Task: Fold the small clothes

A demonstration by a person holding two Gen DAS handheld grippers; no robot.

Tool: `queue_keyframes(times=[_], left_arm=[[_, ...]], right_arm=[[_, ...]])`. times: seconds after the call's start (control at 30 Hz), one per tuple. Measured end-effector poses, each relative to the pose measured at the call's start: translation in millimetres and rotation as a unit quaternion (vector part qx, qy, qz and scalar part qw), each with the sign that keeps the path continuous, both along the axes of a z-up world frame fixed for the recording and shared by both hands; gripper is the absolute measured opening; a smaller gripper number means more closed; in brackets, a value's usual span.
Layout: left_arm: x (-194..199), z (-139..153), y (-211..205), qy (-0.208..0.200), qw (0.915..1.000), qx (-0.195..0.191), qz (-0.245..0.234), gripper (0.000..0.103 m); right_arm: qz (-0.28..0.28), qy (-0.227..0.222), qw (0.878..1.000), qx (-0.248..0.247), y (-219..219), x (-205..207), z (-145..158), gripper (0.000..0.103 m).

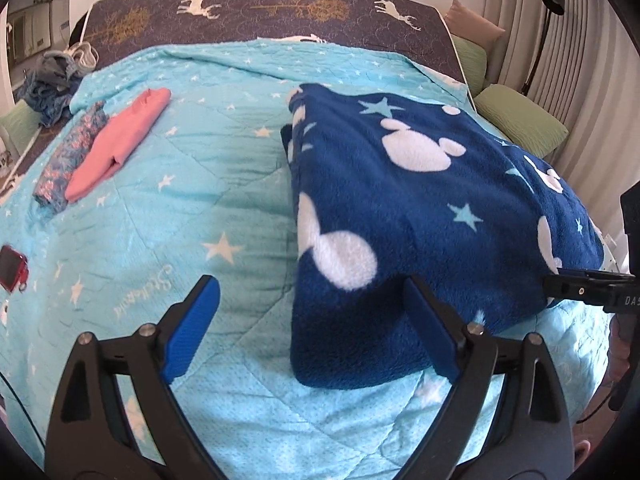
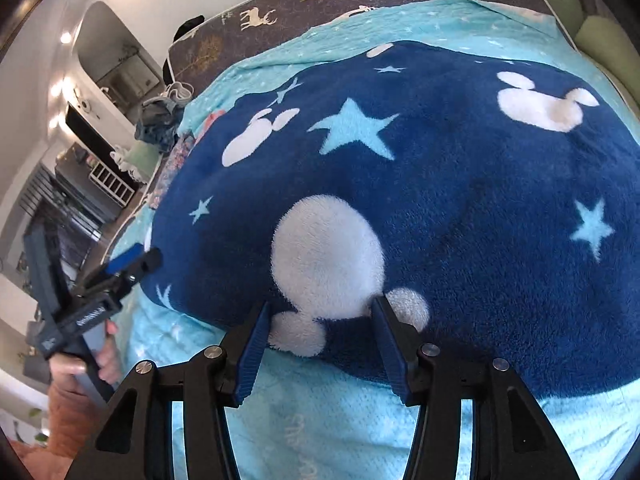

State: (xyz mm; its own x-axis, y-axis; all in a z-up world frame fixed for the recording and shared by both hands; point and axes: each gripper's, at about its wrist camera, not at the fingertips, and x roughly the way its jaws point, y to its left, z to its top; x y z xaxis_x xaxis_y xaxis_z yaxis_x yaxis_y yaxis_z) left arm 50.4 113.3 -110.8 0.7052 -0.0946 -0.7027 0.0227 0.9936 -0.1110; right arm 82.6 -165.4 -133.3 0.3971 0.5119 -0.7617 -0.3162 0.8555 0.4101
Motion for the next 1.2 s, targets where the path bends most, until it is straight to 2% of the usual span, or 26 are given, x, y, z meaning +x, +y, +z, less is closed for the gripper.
queue_keyframes(times=[0.2, 0.37, 0.57, 0.6, 0.63, 0.67, 0.7, 0.73, 0.93, 1.2], left_arm=[[2.5, -6.8, 7.6, 0.010, 0.9995, -0.029, -0.001, 0.096], [6.5, -14.6, 13.4, 0.025, 0.9977, -0.062, -0.007, 0.097], [12.1, -23.6, 13.2, 0.034, 0.9926, -0.109, -0.042, 0.097], [12.8, -23.8, 13.4, 0.032, 0.9913, -0.119, -0.048, 0.086], [13.4, -22.7, 13.2, 0.030, 0.9884, -0.136, -0.062, 0.052], [16.0, -21.9, 12.7, 0.036, 0.9809, -0.169, -0.089, 0.037], [16.5, -18.7, 13.0, 0.038, 0.9785, -0.184, -0.086, 0.034], [15.8, -14.6, 11.5, 0.033, 0.9795, -0.179, -0.086, 0.031], [4.6, 25.9, -11.7, -0.019, 0.9886, -0.106, -0.105, 0.029], [3.8, 58.7, -33.8, -0.047, 0.9909, -0.052, -0.115, 0.029]], right_arm=[[-0.002, -0.003, 1.000, -0.005, -2.5, -0.1, 2.3, 0.053], [0.003, -0.004, 1.000, -0.013, 3.2, -1.2, 2.6, 0.058], [0.008, -0.009, 1.000, -0.020, 7.3, -0.4, 2.5, 0.065], [0.008, -0.009, 1.000, -0.020, 7.2, 0.0, 2.6, 0.065], [0.007, -0.008, 1.000, -0.019, 7.0, 0.4, 2.8, 0.066], [0.007, -0.007, 1.000, -0.018, 7.3, 1.3, 3.3, 0.066], [0.007, -0.007, 1.000, -0.017, 6.8, 1.3, 3.6, 0.066], [0.006, -0.007, 1.000, -0.016, 7.3, 1.7, 3.7, 0.066], [0.000, -0.004, 1.000, 0.000, -1.2, 2.2, 12.6, 0.066], [-0.041, -0.038, 0.998, 0.019, -36.3, 2.6, 35.5, 0.066]])
